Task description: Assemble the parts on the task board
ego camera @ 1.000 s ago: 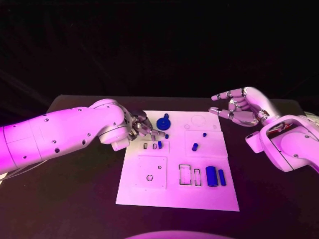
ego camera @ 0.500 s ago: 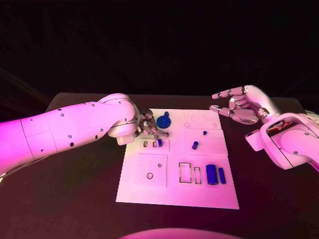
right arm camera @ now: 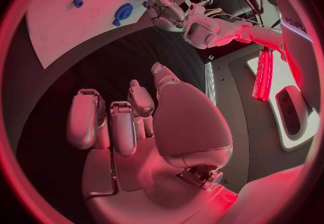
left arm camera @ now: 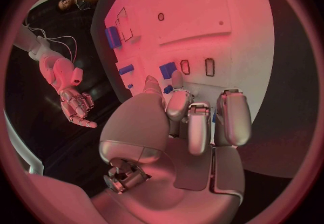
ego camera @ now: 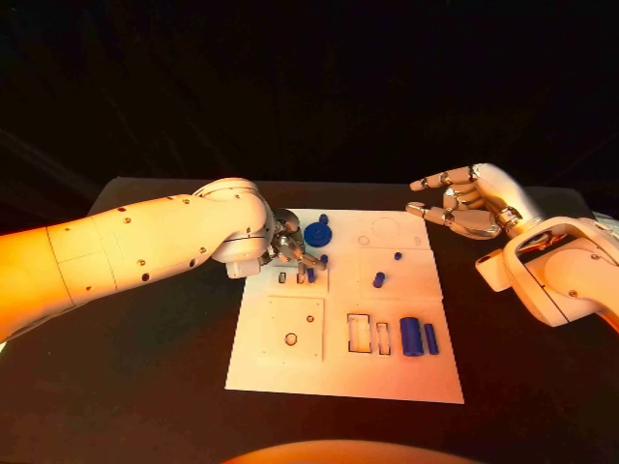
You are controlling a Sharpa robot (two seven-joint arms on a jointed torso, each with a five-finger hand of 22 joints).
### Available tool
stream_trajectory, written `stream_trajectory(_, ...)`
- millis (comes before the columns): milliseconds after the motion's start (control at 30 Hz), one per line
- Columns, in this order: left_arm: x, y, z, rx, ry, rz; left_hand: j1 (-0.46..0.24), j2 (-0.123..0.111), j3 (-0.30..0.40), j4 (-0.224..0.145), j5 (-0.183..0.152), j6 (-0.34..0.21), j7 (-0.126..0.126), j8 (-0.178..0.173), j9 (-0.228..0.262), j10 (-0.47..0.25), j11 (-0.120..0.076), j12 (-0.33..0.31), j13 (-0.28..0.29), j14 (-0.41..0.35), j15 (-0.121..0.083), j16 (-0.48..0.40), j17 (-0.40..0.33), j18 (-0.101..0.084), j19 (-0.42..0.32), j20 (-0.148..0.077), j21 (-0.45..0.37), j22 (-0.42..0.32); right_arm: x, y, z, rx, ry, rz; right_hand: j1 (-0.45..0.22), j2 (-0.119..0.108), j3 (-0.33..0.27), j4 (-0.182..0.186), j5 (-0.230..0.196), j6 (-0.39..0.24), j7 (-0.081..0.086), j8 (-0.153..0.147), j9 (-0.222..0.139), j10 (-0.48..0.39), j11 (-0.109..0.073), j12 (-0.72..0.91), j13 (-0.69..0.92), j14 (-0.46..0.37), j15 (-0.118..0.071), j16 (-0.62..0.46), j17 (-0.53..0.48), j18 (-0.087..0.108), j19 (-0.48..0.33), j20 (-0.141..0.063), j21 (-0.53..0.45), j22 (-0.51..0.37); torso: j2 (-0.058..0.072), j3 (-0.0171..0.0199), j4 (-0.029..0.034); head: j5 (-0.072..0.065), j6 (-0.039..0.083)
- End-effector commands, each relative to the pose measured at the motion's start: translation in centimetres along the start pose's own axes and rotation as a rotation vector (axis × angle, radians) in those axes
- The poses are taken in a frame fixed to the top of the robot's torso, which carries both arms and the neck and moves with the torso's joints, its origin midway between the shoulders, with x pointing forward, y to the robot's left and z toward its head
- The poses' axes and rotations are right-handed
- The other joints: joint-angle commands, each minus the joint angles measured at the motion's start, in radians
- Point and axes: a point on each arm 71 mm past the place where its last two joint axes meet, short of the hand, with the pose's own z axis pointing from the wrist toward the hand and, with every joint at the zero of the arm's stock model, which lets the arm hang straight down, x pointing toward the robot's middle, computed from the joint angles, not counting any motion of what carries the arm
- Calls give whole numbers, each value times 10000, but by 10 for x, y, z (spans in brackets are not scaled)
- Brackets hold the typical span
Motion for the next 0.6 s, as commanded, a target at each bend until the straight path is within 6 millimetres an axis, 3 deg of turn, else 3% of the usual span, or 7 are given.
stream_trajectory(33, 1, -2, 0, -45, 247, 363, 13, 111, -64, -12, -18, -82, -21, 72, 38, 25, 6, 24, 24, 1053, -47, 30, 2633, -114, 81, 2, 61, 10, 2, 1, 0, -69, 161, 14, 129, -2, -51, -14, 50, 59, -27, 44, 13, -76, 18, -67, -8, 730, 31, -44, 1298, 9, -73, -6, -24, -14, 2, -1, 5, -10, -21)
stream_trajectory(333, 2, -5, 1, -20, 310, 428, 147, 136, -49, -44, -5, -136, -35, 158, 204, 43, -5, 47, 56, 1053, -55, 30, 2633, -117, 87, -4, 73, 36, 3, 1, 1, -71, 214, 28, 129, -2, -51, -14, 50, 59, -27, 44, 13, -76, 18, -67, -8, 730, 31, -44, 1298, 9, -73, -6, -24, -14, 2, -5, 3, -16, -47)
stream_trajectory(600, 3, -7, 2, -7, 363, 477, 710, 289, 267, -163, 224, -296, -51, 281, 552, 50, -23, 55, 93, 1053, -72, 30, 2633, -119, 86, -20, 79, 69, 4, 1, 1, -61, 276, 36, 129, -2, -51, -14, 50, 59, -27, 44, 13, -76, 18, -67, -8, 730, 31, -44, 1298, 9, -73, -6, -24, -14, 0, -2, 4, -12, -76)
